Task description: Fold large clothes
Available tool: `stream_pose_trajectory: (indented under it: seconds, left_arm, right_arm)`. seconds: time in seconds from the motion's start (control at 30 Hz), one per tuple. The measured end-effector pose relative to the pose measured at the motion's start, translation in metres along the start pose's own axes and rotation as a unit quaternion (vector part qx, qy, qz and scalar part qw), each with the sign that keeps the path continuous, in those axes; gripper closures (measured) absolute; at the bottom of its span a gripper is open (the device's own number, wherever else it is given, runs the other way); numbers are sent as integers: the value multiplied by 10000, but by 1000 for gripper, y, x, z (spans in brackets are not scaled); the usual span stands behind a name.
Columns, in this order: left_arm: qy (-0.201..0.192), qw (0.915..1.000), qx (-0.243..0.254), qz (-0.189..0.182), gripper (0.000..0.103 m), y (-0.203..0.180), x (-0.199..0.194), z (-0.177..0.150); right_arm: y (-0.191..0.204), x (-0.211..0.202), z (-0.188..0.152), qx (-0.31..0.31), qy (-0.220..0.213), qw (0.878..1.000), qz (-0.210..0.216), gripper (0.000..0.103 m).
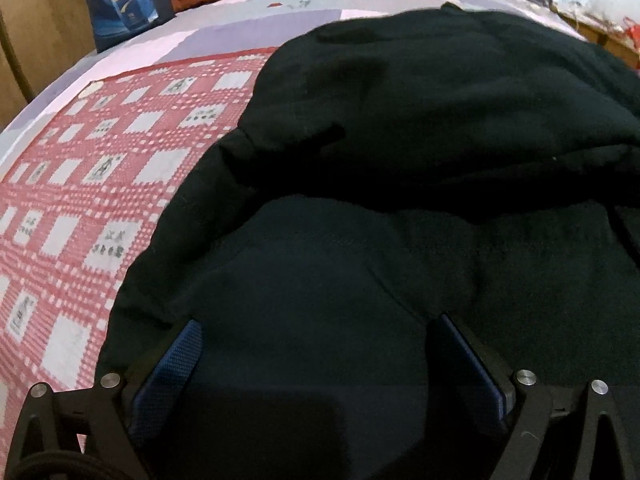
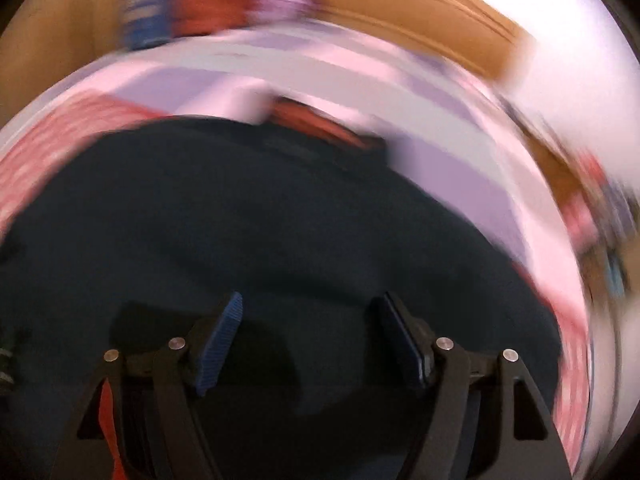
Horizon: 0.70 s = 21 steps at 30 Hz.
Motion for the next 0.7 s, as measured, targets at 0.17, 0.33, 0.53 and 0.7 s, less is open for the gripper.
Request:
stream_pose_trajectory:
  seconds: [0.17,0.33,0.53,0.7]
  left_arm:
    - [-216,9996,106,127,7,-9,-20,28]
    - [-882,9956,315,108,6,-45,-38,102]
    - [-546,9964,628,137,6,-97,28,165]
    - [-94,9995,289,88,0,-81,86,168]
  right_arm:
    - [-101,-17,-26,1289,114,9895,-643,32]
    - [-77,-42,10,1224,-535,9907,-251,31]
    - [17,-29,64,269,-714,9961,449,30]
    - [7,40,45,93,103,9999,-49,31]
Point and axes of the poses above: each gripper's, at about its wrist camera, not at the fingertips, and x roughly the way its jaws point, y to its left, z to its top, the point moved 2 cm from there along x, roughly the way its jaws point, and after that the axes turned 10 degrees about -z, right-handed, at the moved point
